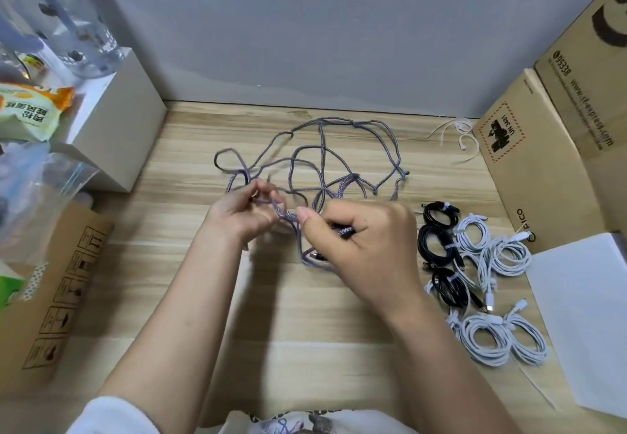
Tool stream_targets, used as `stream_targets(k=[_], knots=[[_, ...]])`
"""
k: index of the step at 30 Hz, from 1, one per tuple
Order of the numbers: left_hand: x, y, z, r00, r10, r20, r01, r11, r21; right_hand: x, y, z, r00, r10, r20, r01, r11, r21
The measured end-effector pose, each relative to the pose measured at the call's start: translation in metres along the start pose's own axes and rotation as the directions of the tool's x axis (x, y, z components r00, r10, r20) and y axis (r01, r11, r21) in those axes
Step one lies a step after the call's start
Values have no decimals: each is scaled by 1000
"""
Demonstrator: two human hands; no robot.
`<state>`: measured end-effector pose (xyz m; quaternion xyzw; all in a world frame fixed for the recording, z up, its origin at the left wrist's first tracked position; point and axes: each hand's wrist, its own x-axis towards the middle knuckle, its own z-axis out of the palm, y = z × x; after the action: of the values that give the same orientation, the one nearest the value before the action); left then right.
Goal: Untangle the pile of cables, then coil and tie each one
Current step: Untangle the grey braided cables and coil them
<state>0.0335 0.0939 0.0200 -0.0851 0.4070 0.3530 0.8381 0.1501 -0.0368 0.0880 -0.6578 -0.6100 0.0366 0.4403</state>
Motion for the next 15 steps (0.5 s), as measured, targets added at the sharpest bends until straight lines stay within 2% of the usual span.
stream_targets(k=[2,6,8,10,12,15], knots=[[5,6,-4,999,-3,-42,4,1000,28,-3,0,-4,995,-86,-44,84,995,-46],[3,4,2,999,-20,28,14,984,179,-9,-2,-7,996,-30,-89,34,998,48],[0,0,5,994,28,105,-58,956,287,-8,-4,-10,994,38,-105,-21,987,160],[-5,-5,4,980,87,179,-156,892,424,-3,-1,-13,979,194,-57,-177,958,228],[-11,-11,2,956,141,256,-264,793,550,2,8,-13,943,331,23,-332,936,115],[-20,-25,2,914,184,360,-383,683,622,7,15,-4,905,411,106,-406,911,-68]])
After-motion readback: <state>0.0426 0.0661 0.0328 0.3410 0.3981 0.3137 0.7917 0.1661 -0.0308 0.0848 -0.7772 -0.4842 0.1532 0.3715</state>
